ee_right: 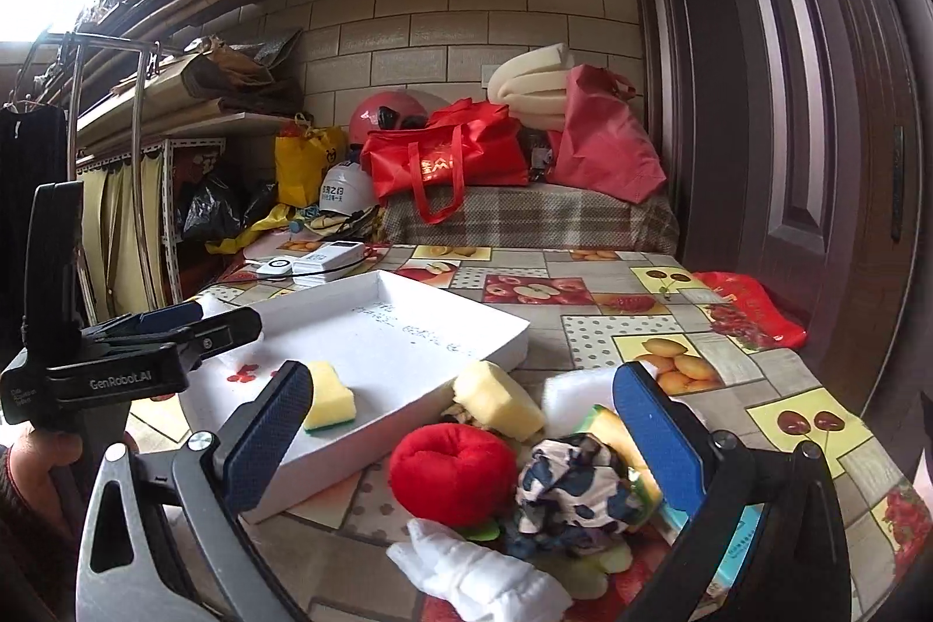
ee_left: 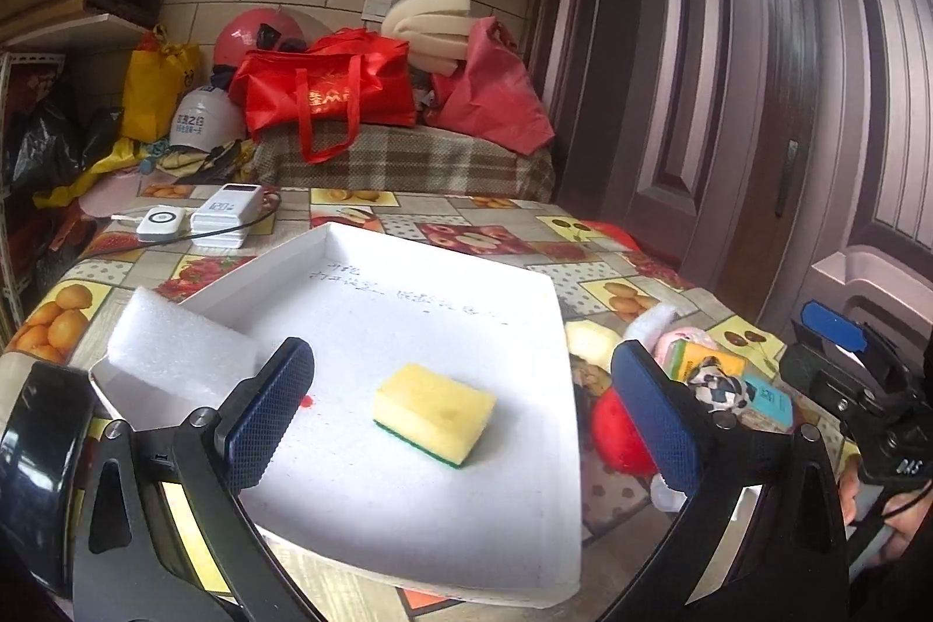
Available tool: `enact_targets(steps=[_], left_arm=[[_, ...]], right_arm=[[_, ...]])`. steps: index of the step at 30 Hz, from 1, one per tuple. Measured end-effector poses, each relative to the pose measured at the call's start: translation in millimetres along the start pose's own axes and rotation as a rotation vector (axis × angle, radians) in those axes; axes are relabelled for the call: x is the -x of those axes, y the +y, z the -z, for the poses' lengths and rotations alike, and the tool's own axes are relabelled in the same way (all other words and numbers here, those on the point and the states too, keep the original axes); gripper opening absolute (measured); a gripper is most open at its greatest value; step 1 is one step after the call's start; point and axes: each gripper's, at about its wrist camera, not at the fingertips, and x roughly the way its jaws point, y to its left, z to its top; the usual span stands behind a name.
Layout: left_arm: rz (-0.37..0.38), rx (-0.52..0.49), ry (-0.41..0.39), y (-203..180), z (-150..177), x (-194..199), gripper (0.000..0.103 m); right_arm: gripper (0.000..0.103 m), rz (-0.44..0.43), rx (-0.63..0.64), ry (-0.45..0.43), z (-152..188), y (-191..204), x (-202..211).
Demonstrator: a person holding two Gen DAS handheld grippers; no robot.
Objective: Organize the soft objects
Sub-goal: 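Grasp the blue tissue pack with the right gripper while the left grasps the white glove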
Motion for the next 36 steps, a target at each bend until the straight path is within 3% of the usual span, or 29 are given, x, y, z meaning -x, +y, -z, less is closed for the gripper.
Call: enact_targets(steps=[3, 7, 11, 13, 18, 21, 23, 24, 25, 26, 29, 33, 36], left_arm=[[0.125, -0.192, 0.058, -52, 9, -3, 0.103], [0.312, -0.348, 0.163, -115, 21, -9, 0.103], [0.335, -0.501, 0.281, -157, 36, -27, 0.102], [0.334, -0.539, 0.335, -166, 42, -35, 0.102], [0.297, -0.548, 0.442, -169, 53, -54, 0.092], [0.278, -0.565, 0.488, -172, 59, -62, 0.092], [0.267, -0.587, 0.519, -175, 65, -65, 0.091], [0.271, -0.585, 0.519, -175, 66, -66, 0.089], [0.277, -0.569, 0.523, -174, 65, -70, 0.077], [0.276, -0.54, 0.529, -172, 62, -75, 0.063], [0.284, -0.444, 0.552, -165, 51, -97, 0.052], [0.267, -0.425, 0.536, -172, 42, -115, 0.044], [0.254, -0.448, 0.49, -177, 40, -108, 0.04]], right_arm=[[0.103, 0.062, 0.02, 0.088, 8, -45, 5], [0.103, 0.006, -0.017, 0.288, 23, -101, 1], [0.103, 0.03, 0.077, 0.467, 42, -117, -16], [0.103, 0.052, 0.121, 0.51, 50, -117, -23], [0.1, 0.035, 0.157, 0.568, 59, -113, -41], [0.085, 0.002, 0.169, 0.587, 60, -108, -48], [0.059, -0.038, 0.141, 0.59, 59, -109, -49], [0.054, -0.063, 0.125, 0.591, 60, -109, -48], [0.05, -0.076, 0.116, 0.592, 60, -109, -48], [0.05, -0.074, 0.118, 0.589, 60, -108, -47], [0.05, -0.058, 0.107, 0.592, 58, -109, -49], [0.05, -0.006, 0.039, 0.609, 54, -125, -61], [0.05, 0.023, -0.04, 0.606, 52, -141, -62]])
